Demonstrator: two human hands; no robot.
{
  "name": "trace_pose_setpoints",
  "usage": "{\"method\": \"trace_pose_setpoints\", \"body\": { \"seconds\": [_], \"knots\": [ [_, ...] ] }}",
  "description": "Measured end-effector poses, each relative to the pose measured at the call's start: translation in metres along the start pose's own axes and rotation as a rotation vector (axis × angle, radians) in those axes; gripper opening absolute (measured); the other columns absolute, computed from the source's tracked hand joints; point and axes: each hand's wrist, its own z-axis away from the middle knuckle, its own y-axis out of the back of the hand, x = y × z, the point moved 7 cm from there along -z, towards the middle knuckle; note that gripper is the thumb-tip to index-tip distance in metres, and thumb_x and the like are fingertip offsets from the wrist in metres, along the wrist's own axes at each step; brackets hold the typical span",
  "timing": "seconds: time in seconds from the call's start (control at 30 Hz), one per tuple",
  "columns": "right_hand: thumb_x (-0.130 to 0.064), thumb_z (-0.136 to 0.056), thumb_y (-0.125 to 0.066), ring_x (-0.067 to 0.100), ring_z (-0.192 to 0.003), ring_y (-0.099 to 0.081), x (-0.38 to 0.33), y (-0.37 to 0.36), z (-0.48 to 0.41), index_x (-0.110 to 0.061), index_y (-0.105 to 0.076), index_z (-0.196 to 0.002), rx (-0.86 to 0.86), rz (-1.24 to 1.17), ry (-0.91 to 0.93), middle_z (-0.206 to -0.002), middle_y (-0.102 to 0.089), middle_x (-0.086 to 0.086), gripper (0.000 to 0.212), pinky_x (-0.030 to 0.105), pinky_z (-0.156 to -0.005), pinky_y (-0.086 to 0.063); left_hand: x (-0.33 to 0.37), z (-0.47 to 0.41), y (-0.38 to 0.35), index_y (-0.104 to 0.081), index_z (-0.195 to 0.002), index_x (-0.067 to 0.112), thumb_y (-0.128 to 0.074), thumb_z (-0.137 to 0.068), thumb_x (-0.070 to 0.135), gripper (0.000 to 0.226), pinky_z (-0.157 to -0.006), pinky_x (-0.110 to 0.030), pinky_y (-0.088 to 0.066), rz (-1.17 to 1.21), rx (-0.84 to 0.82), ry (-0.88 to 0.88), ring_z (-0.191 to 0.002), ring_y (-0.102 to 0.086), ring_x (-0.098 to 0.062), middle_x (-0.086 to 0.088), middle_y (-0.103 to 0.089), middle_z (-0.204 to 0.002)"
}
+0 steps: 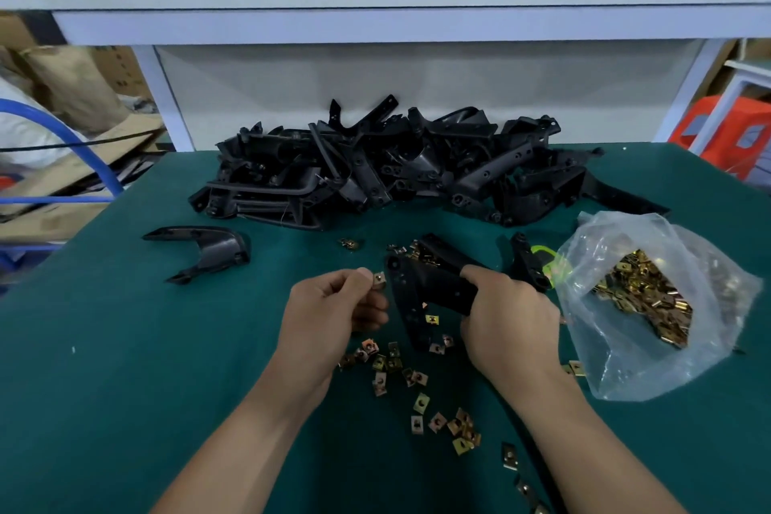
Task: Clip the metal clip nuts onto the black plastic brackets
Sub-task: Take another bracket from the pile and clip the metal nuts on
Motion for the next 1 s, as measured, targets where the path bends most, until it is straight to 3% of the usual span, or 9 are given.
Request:
{"method": "trace_pose_setpoints", "body": {
  "seconds": [0.2, 0.3, 0.5, 0.67, 0.83, 1.0],
  "knots": [
    [-0.006, -0.077, -0.065, 0.021, -0.065, -0.064, -0.002, -0.002, 0.0, -0.031, -0.064, -0.096, -0.021, 0.037, -0.011, -0.057, -0.045, -0.012, 0.031, 0.03, -0.058, -0.035, 0.004, 0.003, -0.003, -0.078, -0.074, 0.02, -0.059, -0.104, 0.022, 0.036, -0.062, -0.024, -0.057, -0.04, -0.044, -0.03, -0.064, -0.069, -0.018, -0.007, -0.073, -0.072],
    [-0.005, -0.079, -0.064, 0.021, -0.066, -0.064, -0.003, -0.001, 0.0, -0.031, -0.064, -0.097, -0.004, 0.07, -0.012, -0.064, -0.061, -0.009, 0.032, 0.03, -0.057, -0.035, 0.006, 0.003, -0.001, -0.077, -0.073, 0.021, -0.06, -0.103, 0.022, 0.035, -0.061, -0.024, -0.057, -0.078, -0.023, -0.057, -0.063, -0.07, -0.018, -0.007, -0.074, -0.072],
    [-0.003, -0.078, -0.065, 0.025, -0.067, -0.065, -0.007, -0.002, 0.003, -0.027, -0.067, -0.099, -0.01, 0.045, 0.006, -0.068, -0.065, -0.005, 0.032, 0.031, -0.057, -0.034, 0.008, 0.005, -0.001, -0.076, -0.068, 0.019, -0.065, -0.1, 0.025, 0.034, -0.058, -0.023, -0.055, -0.154, 0.021, -0.11, -0.06, -0.071, -0.021, -0.007, -0.073, -0.067],
    [-0.005, -0.076, -0.069, 0.026, -0.06, -0.054, -0.006, -0.004, 0.004, -0.027, -0.063, -0.092, -0.019, -0.014, -0.029, -0.058, -0.051, -0.01, 0.028, 0.031, -0.058, -0.034, 0.011, 0.006, 0.0, -0.077, -0.071, 0.02, -0.064, -0.1, 0.022, 0.032, -0.057, -0.021, -0.054, -0.098, 0.078, -0.13, -0.06, -0.072, -0.02, -0.006, -0.074, -0.068],
    [-0.01, -0.076, -0.07, 0.022, -0.061, -0.046, -0.003, -0.005, 0.002, -0.031, -0.066, -0.101, -0.037, -0.008, -0.063, -0.057, -0.04, -0.014, 0.033, 0.031, -0.061, -0.036, 0.005, 0.006, 0.001, -0.078, -0.073, 0.018, -0.063, -0.101, 0.021, 0.032, -0.058, -0.022, -0.056, -0.026, 0.084, -0.074, -0.062, -0.073, -0.022, -0.009, -0.075, -0.07],
    [-0.01, -0.077, -0.07, 0.026, -0.069, -0.063, -0.005, -0.004, 0.0, -0.033, -0.066, -0.105, -0.044, 0.033, -0.045, -0.068, -0.062, -0.007, 0.036, 0.031, -0.06, -0.035, 0.004, 0.004, -0.001, -0.078, -0.073, 0.019, -0.064, -0.101, 0.022, 0.032, -0.06, -0.026, -0.057, -0.075, 0.045, -0.088, -0.063, -0.072, -0.022, -0.007, -0.074, -0.069]
  ]
}}
